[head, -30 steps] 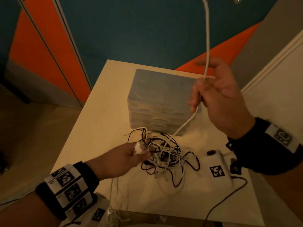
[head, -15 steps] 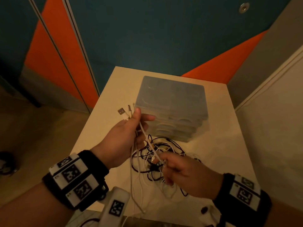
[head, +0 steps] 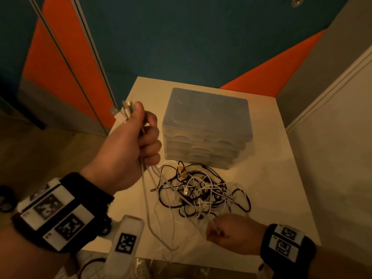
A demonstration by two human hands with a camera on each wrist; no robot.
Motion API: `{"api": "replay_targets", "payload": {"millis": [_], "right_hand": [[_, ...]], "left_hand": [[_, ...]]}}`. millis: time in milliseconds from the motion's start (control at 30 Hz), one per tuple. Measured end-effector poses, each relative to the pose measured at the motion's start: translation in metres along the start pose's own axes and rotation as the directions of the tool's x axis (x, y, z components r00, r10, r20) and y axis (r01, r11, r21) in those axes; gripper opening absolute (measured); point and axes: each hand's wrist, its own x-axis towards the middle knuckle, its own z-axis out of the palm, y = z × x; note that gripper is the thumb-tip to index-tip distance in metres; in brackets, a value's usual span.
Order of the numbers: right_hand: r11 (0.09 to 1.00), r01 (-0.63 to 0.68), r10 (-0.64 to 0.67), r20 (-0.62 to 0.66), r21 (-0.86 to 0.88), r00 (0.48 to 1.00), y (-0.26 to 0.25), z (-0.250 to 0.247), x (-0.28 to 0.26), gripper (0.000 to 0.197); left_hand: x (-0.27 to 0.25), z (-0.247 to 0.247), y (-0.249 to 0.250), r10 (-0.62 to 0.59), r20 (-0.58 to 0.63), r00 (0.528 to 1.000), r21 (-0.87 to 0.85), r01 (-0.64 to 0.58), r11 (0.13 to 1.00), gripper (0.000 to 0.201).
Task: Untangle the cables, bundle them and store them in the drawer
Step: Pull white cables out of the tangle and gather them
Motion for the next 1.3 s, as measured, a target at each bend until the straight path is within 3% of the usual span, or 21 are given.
{"api": "replay_targets", "payload": {"millis": [67, 133, 167, 233, 333, 433, 533, 667, 767, 800, 867, 933, 1000, 1100, 1233, 1300], "right_hand": [[0.998, -0.048, 0.046, -0.046, -0.035, 0.998, 0.009, 0.002, 0.0, 0.027], [0.985, -0.118, 0.093, -0.184, -0.13, 0.979, 0.015, -0.005, 0.002, 0.033], [0.973, -0.181, 0.134, -0.291, -0.142, 0.947, 0.016, -0.011, 0.002, 0.038], [0.973, -0.225, 0.222, -0.491, 0.054, 0.842, 0.016, -0.027, 0.001, 0.044], [0.919, 0.015, 0.256, -0.622, 0.395, 0.74, 0.01, -0.054, -0.001, 0.037], [0.887, 0.237, 0.13, -0.708, 0.396, 0.695, -0.008, -0.075, -0.004, 0.031], [0.884, 0.342, 0.02, -0.757, 0.318, 0.653, -0.028, -0.09, -0.007, 0.033], [0.844, 0.469, -0.092, -0.791, 0.261, 0.605, -0.054, -0.102, -0.011, 0.027], [0.775, 0.565, -0.125, -0.807, 0.284, 0.577, -0.059, -0.098, -0.01, 0.013], [0.725, 0.598, -0.096, -0.81, 0.341, 0.579, -0.057, -0.095, -0.009, 0.008], [0.673, 0.568, 0.024, -0.782, 0.473, 0.623, -0.05, -0.084, 0.0, 0.025], [0.709, 0.447, 0.099, -0.704, 0.545, 0.703, -0.041, -0.071, 0.015, 0.037], [0.795, 0.359, 0.03, -0.623, 0.489, 0.781, -0.03, -0.058, 0.035, 0.033], [0.85, 0.278, -0.018, -0.503, 0.447, 0.864, -0.018, -0.039, 0.064, 0.021], [0.933, 0.198, -0.028, -0.487, 0.302, 0.873, -0.01, -0.036, 0.073, 0.008], [0.965, 0.183, -0.069, -0.494, 0.188, 0.867, -0.006, -0.037, 0.072, 0.019]], "left_hand": [[0.0, -0.003, 0.008, 0.02, -0.013, 1.0, 0.035, -0.019, 0.999, 0.043], [0.0, -0.007, 0.01, 0.018, -0.036, 0.999, 0.092, -0.015, 0.996, 0.043], [0.0, -0.01, 0.008, 0.014, -0.045, 0.999, 0.142, -0.008, 0.99, 0.043], [-0.002, -0.012, -0.002, 0.007, -0.031, 1.0, 0.296, 0.002, 0.955, 0.039], [-0.002, -0.011, -0.027, -0.045, -0.015, 0.999, 0.595, 0.045, 0.802, 0.03], [0.003, -0.007, -0.056, -0.093, 0.058, 0.994, 0.811, 0.008, 0.586, 0.014], [0.008, -0.001, -0.081, -0.145, 0.153, 0.977, 0.901, -0.077, 0.428, 0.011], [0.017, 0.004, -0.097, -0.169, 0.176, 0.97, 0.921, -0.101, 0.376, 0.027], [0.022, 0.003, -0.098, -0.099, 0.175, 0.98, 0.876, -0.109, 0.47, 0.022], [0.021, 0.004, -0.095, -0.067, 0.182, 0.981, 0.845, -0.121, 0.521, 0.019], [0.02, 0.008, -0.088, 0.001, 0.184, 0.983, 0.782, -0.147, 0.605, 0.008], [0.019, 0.013, -0.081, 0.047, 0.156, 0.987, 0.723, -0.147, 0.675, 0.015], [0.019, 0.017, -0.075, 0.073, 0.143, 0.987, 0.68, -0.152, 0.717, 0.009], [0.015, 0.028, -0.065, 0.094, 0.211, 0.973, 0.648, -0.211, 0.732, 0.021], [0.003, 0.043, -0.048, 0.05, 0.324, 0.945, 0.599, -0.246, 0.762, 0.025], [-0.004, 0.047, -0.044, 0.014, 0.356, 0.935, 0.544, -0.219, 0.81, 0.028]]}}
